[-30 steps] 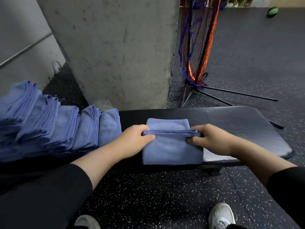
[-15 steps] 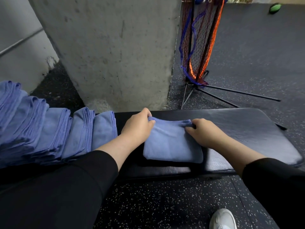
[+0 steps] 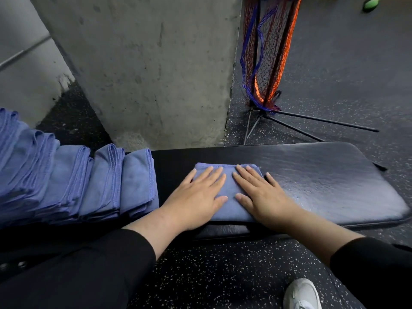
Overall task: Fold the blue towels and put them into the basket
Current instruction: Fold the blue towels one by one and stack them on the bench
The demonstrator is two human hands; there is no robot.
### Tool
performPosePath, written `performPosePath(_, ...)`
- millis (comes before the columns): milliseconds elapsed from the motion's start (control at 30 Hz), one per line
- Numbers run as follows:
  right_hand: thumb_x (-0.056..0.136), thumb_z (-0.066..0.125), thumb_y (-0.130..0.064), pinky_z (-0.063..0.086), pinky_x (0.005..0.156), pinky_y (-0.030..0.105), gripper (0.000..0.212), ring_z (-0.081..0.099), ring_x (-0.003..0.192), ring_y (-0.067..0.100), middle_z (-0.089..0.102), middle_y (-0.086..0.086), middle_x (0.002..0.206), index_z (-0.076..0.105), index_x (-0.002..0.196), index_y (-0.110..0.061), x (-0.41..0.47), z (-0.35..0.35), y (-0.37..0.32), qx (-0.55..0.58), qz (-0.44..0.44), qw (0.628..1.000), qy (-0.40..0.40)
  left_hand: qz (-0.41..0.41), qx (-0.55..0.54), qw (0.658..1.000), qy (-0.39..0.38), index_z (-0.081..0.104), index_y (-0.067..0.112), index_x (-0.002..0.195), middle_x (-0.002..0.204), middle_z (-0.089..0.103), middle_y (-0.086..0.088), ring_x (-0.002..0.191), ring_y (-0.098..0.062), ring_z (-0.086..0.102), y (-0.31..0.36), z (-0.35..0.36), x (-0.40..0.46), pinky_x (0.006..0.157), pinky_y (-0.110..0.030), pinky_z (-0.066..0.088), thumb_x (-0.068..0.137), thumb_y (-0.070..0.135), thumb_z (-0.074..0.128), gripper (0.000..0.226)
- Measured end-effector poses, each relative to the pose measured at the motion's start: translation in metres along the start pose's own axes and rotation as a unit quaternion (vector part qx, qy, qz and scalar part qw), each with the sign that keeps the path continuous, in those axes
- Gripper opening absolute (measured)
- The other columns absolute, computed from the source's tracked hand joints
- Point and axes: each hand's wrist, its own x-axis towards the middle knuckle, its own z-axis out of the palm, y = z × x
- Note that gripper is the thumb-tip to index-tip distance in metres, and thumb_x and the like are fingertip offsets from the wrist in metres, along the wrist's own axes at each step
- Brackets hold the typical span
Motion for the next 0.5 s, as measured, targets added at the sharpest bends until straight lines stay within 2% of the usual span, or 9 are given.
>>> performPosePath(100,0.077,-0.016,-0.082,0.0,0.125,0.045,0.097,-0.016,0.15,0.002,-0.016,-0.019,0.163,-0.003,0.16,-0.032,-0.005,0.003,0.014,0.011,0.012,1.0,-0.004,-0.02,-0.031,0.999,-0.015,-0.002,0.027,0.161,0.167,-0.016,0.012,0.152,-0.007,-0.019,-0.004,0.001,-0.001,0.125,-0.044,-0.005,0.103,0.059,0.019,0.07)
performPosePath(200,0.071,-0.023,-0.084,-0.002,0.125,0.046,0.107,-0.014,0.151,0.003,-0.014,-0.017,0.164,0.0,0.16,-0.03,-0.01,0.001,0.021,0.019,0.03,0.999,-0.002,-0.021,-0.047,0.998,-0.028,-0.006,0.028,0.161,0.166,-0.02,0.011,0.15,-0.006,-0.023,-0.007,0.002,0.0,0.125,-0.047,-0.007,0.102,0.062,0.017,0.071)
performPosePath(233,0.077,-0.015,-0.084,0.003,0.125,0.05,0.104,-0.007,0.152,0.004,-0.004,-0.014,0.166,0.011,0.16,-0.028,-0.013,-0.001,0.02,0.008,0.019,0.999,0.029,-0.02,-0.052,0.998,-0.031,-0.005,0.028,0.161,0.166,-0.02,0.011,0.151,-0.006,-0.023,-0.007,0.002,0.001,0.125,-0.048,-0.007,0.102,0.062,0.017,0.072)
performPosePath(267,0.086,0.0,-0.081,0.012,0.123,0.054,0.093,0.007,0.153,0.007,0.013,-0.009,0.167,0.029,0.156,-0.026,-0.018,-0.004,0.017,-0.01,-0.006,0.997,0.08,-0.02,-0.054,0.998,-0.029,-0.003,0.028,0.161,0.167,-0.019,0.01,0.151,-0.007,-0.022,-0.007,0.001,0.001,0.125,-0.05,-0.006,0.102,0.062,0.018,0.072)
performPosePath(333,0.097,0.033,-0.064,0.035,0.111,0.053,0.059,0.043,0.141,0.013,0.05,-0.005,0.15,0.058,0.134,-0.026,-0.026,-0.007,0.015,-0.015,-0.087,0.98,0.177,-0.015,-0.043,0.999,-0.005,0.009,0.027,0.161,0.169,-0.008,0.006,0.154,-0.009,-0.013,-0.005,-0.002,-0.002,0.124,-0.05,-0.005,0.101,0.064,0.02,0.072)
performPosePath(367,0.097,0.041,-0.061,0.04,0.105,0.047,0.049,0.052,0.129,0.013,0.056,-0.008,0.139,0.061,0.126,-0.027,-0.028,-0.006,0.015,-0.003,-0.128,0.974,0.189,-0.005,-0.031,0.999,0.02,0.02,0.026,0.159,0.169,0.003,0.004,0.155,-0.01,-0.004,-0.005,-0.003,-0.005,0.124,-0.049,-0.003,0.1,0.065,0.023,0.071)
performPosePath(400,0.095,0.045,-0.064,0.042,0.101,0.042,0.048,0.054,0.123,0.012,0.057,-0.011,0.133,0.061,0.123,-0.029,-0.031,-0.005,0.013,0.007,-0.15,0.974,0.17,0.01,-0.018,0.999,0.049,0.031,0.026,0.155,0.168,0.015,0.003,0.155,-0.011,0.006,-0.004,-0.004,-0.009,0.124,-0.047,0.001,0.098,0.067,0.025,0.071)
performPosePath(467,0.089,0.05,-0.071,0.043,0.099,0.038,0.057,0.051,0.125,0.011,0.053,-0.011,0.136,0.057,0.129,-0.03,-0.037,0.0,0.014,0.004,-0.149,0.981,0.125,0.044,0.004,0.994,0.102,0.048,0.027,0.145,0.16,0.035,0.003,0.149,-0.013,0.026,-0.005,-0.003,-0.021,0.121,-0.043,0.01,0.092,0.073,0.028,0.073)
performPosePath(500,0.088,0.053,-0.071,0.043,0.1,0.037,0.06,0.05,0.128,0.011,0.05,-0.012,0.138,0.054,0.132,-0.03,-0.037,0.002,0.016,0.0,-0.14,0.983,0.117,0.054,0.011,0.992,0.112,0.051,0.028,0.142,0.157,0.039,0.003,0.146,-0.014,0.03,-0.005,-0.002,-0.026,0.119,-0.042,0.014,0.089,0.076,0.03,0.075)
